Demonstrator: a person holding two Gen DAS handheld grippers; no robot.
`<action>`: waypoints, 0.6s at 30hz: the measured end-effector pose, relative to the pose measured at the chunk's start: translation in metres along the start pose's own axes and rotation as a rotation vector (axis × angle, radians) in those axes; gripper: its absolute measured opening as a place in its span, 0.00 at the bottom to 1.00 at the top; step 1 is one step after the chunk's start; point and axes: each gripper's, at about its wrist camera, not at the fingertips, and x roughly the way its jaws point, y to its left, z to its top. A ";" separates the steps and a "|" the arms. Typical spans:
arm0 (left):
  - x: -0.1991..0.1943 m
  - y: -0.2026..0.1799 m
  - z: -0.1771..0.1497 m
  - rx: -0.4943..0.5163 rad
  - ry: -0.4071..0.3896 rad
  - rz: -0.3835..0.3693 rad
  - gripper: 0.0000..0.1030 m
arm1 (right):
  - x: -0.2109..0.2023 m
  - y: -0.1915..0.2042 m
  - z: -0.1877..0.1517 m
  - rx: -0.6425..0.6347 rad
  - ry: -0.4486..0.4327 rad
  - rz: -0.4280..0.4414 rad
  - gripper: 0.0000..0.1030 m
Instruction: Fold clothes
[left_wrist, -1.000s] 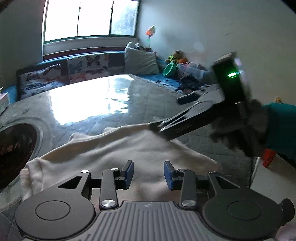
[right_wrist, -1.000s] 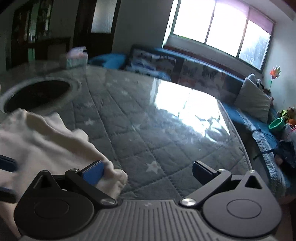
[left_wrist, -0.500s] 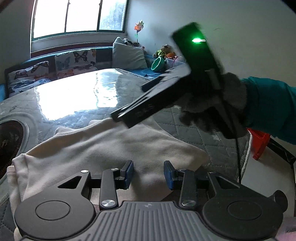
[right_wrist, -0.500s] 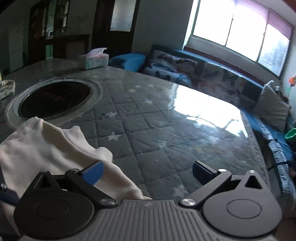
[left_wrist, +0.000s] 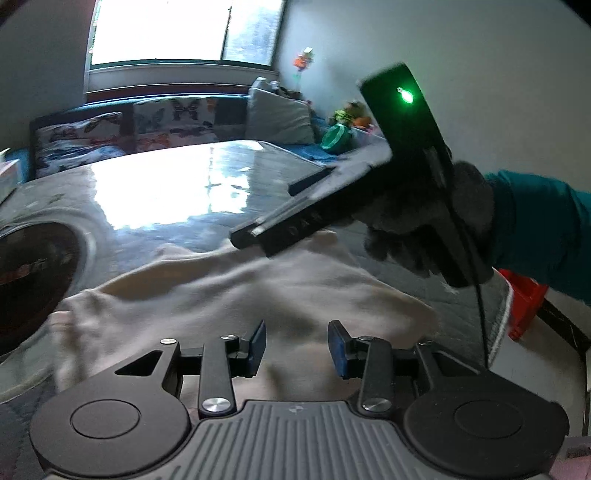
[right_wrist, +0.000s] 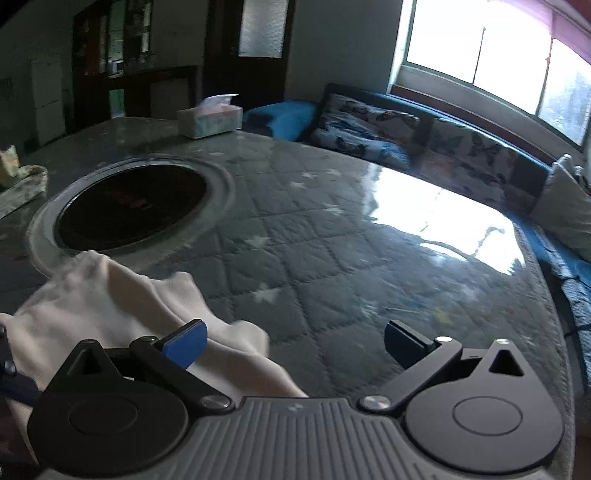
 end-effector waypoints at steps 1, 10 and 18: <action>-0.002 0.004 0.000 -0.009 0.000 0.012 0.39 | 0.006 0.004 0.001 -0.005 0.009 0.010 1.00; -0.028 0.043 -0.006 -0.101 -0.018 0.111 0.39 | 0.019 0.012 0.008 0.001 0.035 0.014 1.00; -0.037 0.057 -0.018 -0.150 -0.005 0.136 0.39 | 0.040 0.034 0.022 -0.014 0.061 0.077 1.00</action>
